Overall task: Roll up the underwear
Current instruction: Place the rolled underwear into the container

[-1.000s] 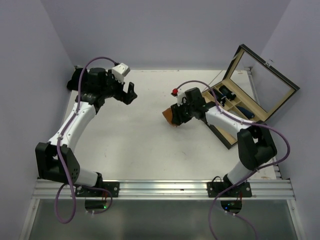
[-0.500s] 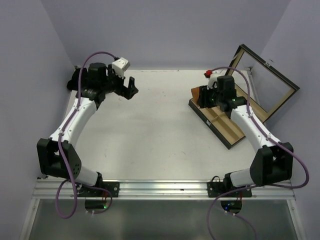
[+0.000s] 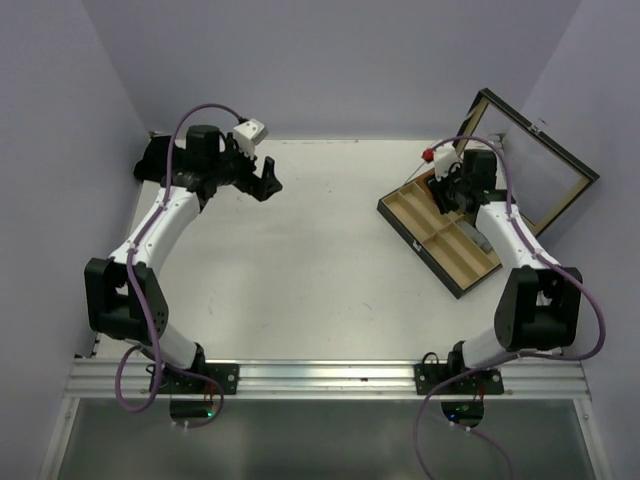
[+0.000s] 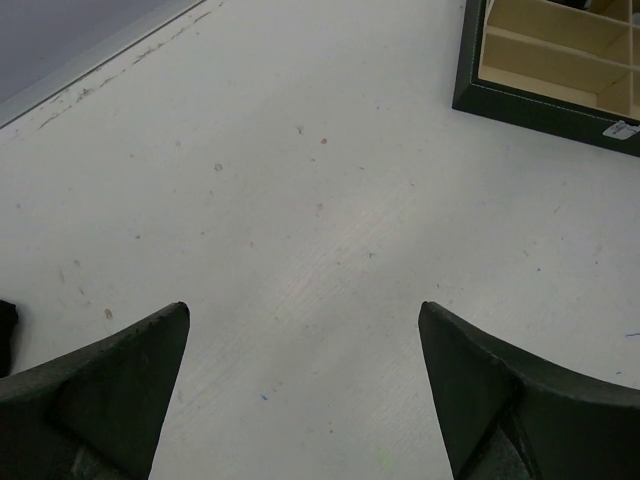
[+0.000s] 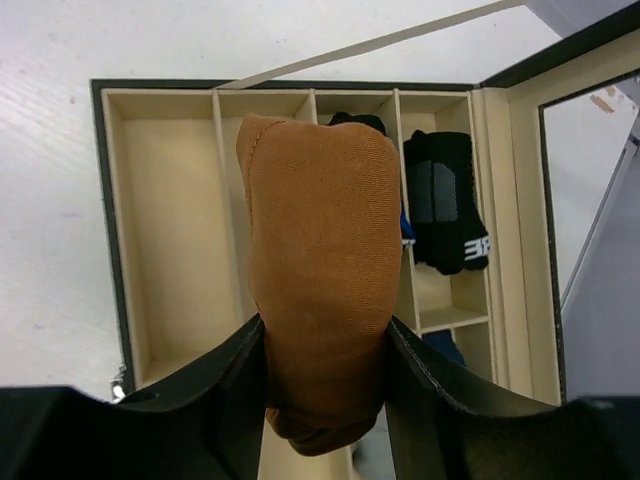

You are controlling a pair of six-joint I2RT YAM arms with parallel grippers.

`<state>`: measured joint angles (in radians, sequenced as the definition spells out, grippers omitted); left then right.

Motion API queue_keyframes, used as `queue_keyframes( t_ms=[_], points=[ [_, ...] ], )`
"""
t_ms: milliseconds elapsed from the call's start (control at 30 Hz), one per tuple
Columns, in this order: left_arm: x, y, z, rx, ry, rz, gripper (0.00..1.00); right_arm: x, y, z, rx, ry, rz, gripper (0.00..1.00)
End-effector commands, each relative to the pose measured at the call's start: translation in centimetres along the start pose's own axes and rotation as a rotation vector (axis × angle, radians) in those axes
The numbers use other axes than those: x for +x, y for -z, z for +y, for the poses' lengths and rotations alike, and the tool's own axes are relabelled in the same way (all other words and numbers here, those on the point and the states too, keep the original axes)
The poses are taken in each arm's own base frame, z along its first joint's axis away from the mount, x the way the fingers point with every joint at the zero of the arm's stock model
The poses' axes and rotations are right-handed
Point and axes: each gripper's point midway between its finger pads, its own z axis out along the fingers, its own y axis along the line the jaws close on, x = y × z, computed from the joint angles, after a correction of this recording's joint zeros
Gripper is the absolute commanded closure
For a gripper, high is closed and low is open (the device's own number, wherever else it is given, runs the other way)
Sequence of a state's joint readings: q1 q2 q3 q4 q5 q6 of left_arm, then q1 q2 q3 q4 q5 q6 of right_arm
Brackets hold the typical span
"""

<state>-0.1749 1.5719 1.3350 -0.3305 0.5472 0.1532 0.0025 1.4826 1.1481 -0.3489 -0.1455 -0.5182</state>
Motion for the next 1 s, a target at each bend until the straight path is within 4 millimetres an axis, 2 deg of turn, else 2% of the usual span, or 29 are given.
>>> queue_keyframes(
  t_ms=[0, 67, 200, 267, 333, 400, 433, 500, 733, 967],
  points=[
    [-0.9, 0.6, -0.2, 0.014, -0.046, -0.028, 0.00, -3.1, -1.3, -3.4, 0.113, 0.158, -0.096, 1.00],
    [-0.5, 0.7, -0.1, 0.002, -0.049, -0.015, 0.00, -2.3, -2.8, -3.9, 0.145, 0.169, -0.076, 1.00],
    [0.5, 0.9, 0.0, -0.007, -0.060, 0.018, 0.00, -3.0, -4.5, -4.7, 0.176, 0.158, -0.113, 1.00],
    [0.8, 1.0, 0.2, -0.020, -0.064, 0.029, 0.00, -2.8, -5.0, -4.4, 0.157, 0.164, -0.112, 1.00],
    [1.1, 1.1, 0.5, -0.033, -0.068, 0.038, 0.00, -1.6, -5.5, -4.1, 0.151, 0.195, -0.082, 1.00],
    [1.3, 1.0, 0.6, -0.038, -0.069, 0.043, 0.00, -1.7, -5.9, -3.4, 0.160, 0.232, -0.094, 1.00],
    [1.3, 1.0, 0.6, -0.037, -0.068, 0.044, 0.00, -0.7, -6.3, -2.7, 0.145, 0.246, -0.072, 1.00],
    [1.4, 0.9, 0.7, -0.037, -0.065, 0.047, 0.00, 0.1, -6.9, -1.4, 0.125, 0.285, -0.050, 1.00],
    [1.8, 0.5, 0.8, -0.028, -0.056, 0.064, 0.00, 3.6, -9.4, 1.4, 0.072, 0.360, 0.053, 1.00],
    [2.1, 0.6, 0.6, -0.022, -0.052, 0.080, 0.00, 6.1, -10.5, 3.9, -0.083, 0.314, 0.135, 1.00]
  ],
)
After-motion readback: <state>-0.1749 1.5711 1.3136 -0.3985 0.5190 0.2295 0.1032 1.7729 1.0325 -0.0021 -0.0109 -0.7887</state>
